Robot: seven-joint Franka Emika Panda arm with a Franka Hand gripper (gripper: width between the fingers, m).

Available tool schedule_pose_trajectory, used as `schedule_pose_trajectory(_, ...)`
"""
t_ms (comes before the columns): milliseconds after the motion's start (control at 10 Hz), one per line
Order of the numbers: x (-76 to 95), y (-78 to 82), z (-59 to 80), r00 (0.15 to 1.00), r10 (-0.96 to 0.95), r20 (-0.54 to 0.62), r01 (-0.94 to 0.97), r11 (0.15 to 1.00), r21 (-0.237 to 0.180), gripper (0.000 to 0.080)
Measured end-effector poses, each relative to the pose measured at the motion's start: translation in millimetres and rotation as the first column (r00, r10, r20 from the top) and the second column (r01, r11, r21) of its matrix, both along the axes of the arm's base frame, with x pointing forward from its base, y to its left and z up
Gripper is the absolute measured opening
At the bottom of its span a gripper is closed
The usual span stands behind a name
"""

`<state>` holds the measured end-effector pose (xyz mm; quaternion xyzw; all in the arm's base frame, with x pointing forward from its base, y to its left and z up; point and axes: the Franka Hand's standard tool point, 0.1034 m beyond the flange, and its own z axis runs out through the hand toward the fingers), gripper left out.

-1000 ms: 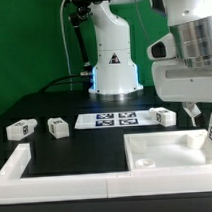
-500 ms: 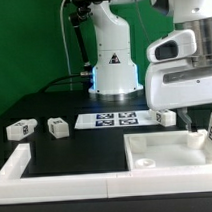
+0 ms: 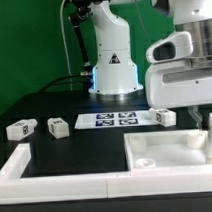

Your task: Assemble square table

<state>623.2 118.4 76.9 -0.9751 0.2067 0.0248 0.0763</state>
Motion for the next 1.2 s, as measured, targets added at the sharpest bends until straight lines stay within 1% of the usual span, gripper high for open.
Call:
schedule_pose_trajectory(300,-0.3,2.3,-0.4,0.981,-0.189,-0.03,0.189,0.982,-0.002,0.0293)
schedule_pose_trajectory(500,-1.0,6.8,-0.6,0.899,-0.432,-0.072,0.432,0.902,-0.01,0.0293)
schedule_pose_trajectory(600,-0.6,9.8,-0.1,0.818,-0.566,-0.107,0.569,0.822,-0.002,0.0293)
schedule_pose_trajectory(700,1.3,13.2,-0.6,0.701,-0.698,-0.145,0.706,0.708,0.007,0.0293)
schedule_pose_trajectory(900,3.5,14.6,-1.6,0.552,-0.812,-0.19,0.829,0.56,0.013,0.0294)
schedule_pose_trajectory(1000,3.8,16.1,-1.9,0.506,-0.839,-0.199,0.857,0.515,0.009,0.0294)
schedule_pose_trajectory(1200,3.6,16.4,-2.1,0.544,-0.817,-0.192,0.834,0.551,0.018,0.0295)
